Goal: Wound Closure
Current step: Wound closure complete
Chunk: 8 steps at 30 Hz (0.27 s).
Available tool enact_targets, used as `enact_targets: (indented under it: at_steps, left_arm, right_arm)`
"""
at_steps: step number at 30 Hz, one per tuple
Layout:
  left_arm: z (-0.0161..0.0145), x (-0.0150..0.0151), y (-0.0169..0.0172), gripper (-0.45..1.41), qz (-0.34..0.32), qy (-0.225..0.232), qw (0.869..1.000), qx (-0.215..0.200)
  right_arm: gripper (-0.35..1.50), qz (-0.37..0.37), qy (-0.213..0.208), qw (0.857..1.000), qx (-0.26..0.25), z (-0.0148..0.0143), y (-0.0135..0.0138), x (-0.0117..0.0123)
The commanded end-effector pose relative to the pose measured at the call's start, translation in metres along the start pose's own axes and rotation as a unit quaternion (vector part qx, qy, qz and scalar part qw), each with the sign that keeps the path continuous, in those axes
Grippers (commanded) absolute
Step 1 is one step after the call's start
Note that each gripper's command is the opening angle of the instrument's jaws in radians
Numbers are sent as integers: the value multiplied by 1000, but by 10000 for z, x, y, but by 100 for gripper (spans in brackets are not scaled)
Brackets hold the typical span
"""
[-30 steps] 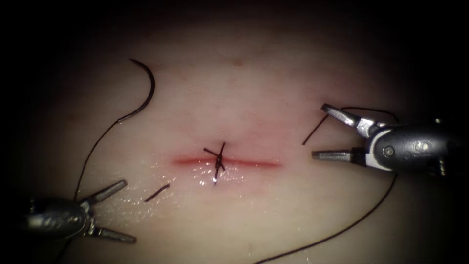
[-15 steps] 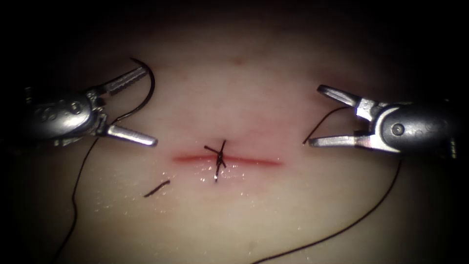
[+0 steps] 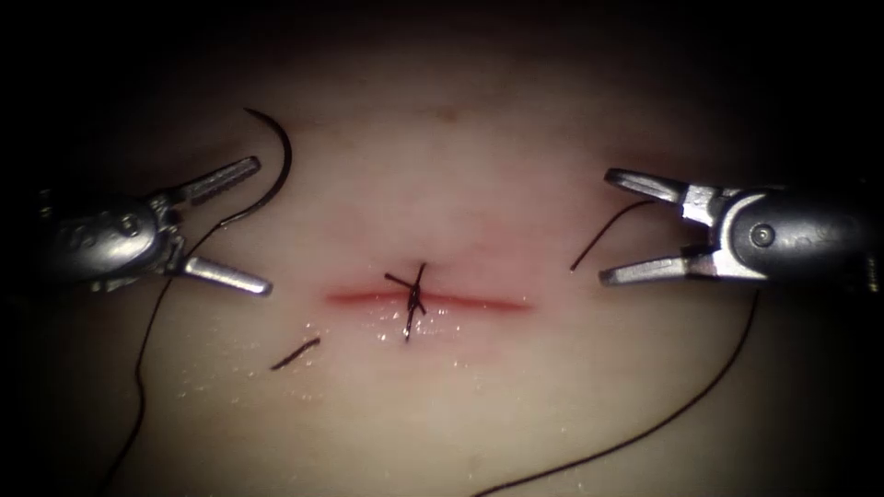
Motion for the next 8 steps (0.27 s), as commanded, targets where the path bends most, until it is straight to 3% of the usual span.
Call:
enact_targets:
  at_steps: [1,8]
  left_arm:
    - [6,-6,2,66,-3,0,1000,-1]
    - [6,-7,2,64,-6,-3,1000,-3]
  right_arm:
    - [94,1,2,1000,0,8,-2,-1]
    - [96,4,7,1000,-5,8,4,2]
